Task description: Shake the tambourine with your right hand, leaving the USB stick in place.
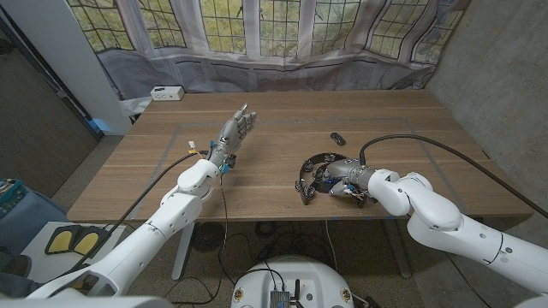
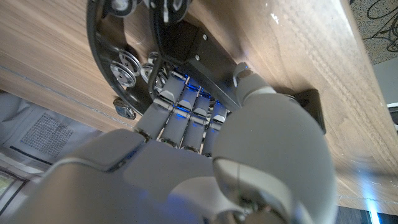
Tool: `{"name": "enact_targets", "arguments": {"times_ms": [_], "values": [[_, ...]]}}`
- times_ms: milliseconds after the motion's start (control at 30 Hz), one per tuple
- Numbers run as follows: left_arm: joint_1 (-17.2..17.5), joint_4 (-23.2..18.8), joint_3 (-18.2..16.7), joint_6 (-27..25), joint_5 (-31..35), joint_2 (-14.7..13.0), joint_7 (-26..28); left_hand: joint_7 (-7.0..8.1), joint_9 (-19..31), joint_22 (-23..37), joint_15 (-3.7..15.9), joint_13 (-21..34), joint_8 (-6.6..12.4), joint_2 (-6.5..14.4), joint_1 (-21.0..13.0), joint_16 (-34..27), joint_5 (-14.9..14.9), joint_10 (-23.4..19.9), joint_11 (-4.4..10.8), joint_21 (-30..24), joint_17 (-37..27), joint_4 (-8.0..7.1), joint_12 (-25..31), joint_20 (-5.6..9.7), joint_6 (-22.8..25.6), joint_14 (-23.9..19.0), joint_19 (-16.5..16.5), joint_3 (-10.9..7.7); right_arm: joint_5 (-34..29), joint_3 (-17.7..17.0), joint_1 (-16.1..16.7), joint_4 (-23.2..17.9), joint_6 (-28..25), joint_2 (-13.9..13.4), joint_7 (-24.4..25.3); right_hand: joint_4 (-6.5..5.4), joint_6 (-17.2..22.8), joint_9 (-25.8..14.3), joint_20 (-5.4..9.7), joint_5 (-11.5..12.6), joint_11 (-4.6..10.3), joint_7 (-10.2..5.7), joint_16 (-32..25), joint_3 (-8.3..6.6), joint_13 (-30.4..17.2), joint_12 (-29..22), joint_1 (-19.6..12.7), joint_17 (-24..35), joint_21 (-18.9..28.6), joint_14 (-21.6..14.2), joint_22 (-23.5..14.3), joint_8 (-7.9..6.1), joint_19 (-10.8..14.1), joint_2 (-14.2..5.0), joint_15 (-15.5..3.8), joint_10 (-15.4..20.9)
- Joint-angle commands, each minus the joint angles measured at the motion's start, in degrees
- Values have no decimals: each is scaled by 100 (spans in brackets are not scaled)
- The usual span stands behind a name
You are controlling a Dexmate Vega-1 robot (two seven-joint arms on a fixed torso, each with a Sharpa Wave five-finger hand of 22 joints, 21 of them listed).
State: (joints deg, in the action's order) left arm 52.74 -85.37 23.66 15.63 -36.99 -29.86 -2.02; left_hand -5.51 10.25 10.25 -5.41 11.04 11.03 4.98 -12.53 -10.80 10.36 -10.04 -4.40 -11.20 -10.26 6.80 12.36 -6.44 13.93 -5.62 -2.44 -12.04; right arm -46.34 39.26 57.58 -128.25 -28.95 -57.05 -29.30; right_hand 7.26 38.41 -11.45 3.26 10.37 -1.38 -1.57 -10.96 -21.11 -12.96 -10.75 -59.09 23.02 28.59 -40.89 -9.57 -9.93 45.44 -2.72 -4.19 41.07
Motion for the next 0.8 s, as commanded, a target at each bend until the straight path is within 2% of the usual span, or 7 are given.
{"name": "enact_targets", "arguments": {"times_ms": [33,67,167,267,533,800], "values": [[-23,38,14,-8,-4,16,-12,-14,13,14,5,26,-1,16,21,-6,2,-48,29,-19,-9,-16,-6,-38,46,-16,-8,-47,-79,-7,40,-56,-46,-41,5,53,-201,-15,-43,-12,-26,-13,67,-6,-18,-4,64,-30,-98,250,-20,-17,-125,34,54,-196],[-22,37,13,-8,-2,15,-9,-14,13,14,5,26,-1,16,21,-6,2,-50,24,-20,-9,-16,-6,-39,46,-16,-7,-47,-81,-10,43,-64,-50,-42,-1,68,-294,-14,-83,-13,-55,33,79,-5,-12,12,81,-57,-169,381,-19,-22,-239,58,104,-327],[-18,35,10,-3,-2,11,-11,-5,13,14,4,26,2,16,22,-6,3,-49,21,-20,-9,-16,-7,-38,56,-16,-6,-48,-78,-25,53,-75,-28,-55,11,85,-333,-9,-131,-11,-82,68,113,-5,3,1,111,-105,-260,630,-15,-54,-368,99,195,-421],[-15,28,8,-17,-9,7,-9,-5,13,14,0,26,2,17,22,-7,3,-54,30,-20,-9,-17,-5,-38,58,-19,-6,-49,-112,-25,56,-97,-10,-70,4,70,-343,-5,-178,-11,-87,69,107,1,14,-7,163,-130,-343,756,-12,-71,-500,105,216,-486],[-1,14,8,-39,-15,-7,-7,-1,13,14,5,27,2,18,23,-5,3,-50,34,-17,-9,-17,-7,-67,64,-17,-17,-53,-223,-48,111,-166,23,-87,16,52,-339,8,-371,3,-38,-2,96,10,49,-29,342,-251,-738,1240,-4,-122,-1108,153,254,-734],[4,14,8,-40,-19,-10,-12,2,14,15,11,27,6,22,23,-6,3,-55,10,-22,-9,-18,-6,-27,82,-19,-6,-58,-301,-165,245,-339,54,-166,132,43,-474,15,-382,20,-119,37,106,6,68,3,462,-333,-986,1576,-1,-86,-1446,184,331,-1019]]}}
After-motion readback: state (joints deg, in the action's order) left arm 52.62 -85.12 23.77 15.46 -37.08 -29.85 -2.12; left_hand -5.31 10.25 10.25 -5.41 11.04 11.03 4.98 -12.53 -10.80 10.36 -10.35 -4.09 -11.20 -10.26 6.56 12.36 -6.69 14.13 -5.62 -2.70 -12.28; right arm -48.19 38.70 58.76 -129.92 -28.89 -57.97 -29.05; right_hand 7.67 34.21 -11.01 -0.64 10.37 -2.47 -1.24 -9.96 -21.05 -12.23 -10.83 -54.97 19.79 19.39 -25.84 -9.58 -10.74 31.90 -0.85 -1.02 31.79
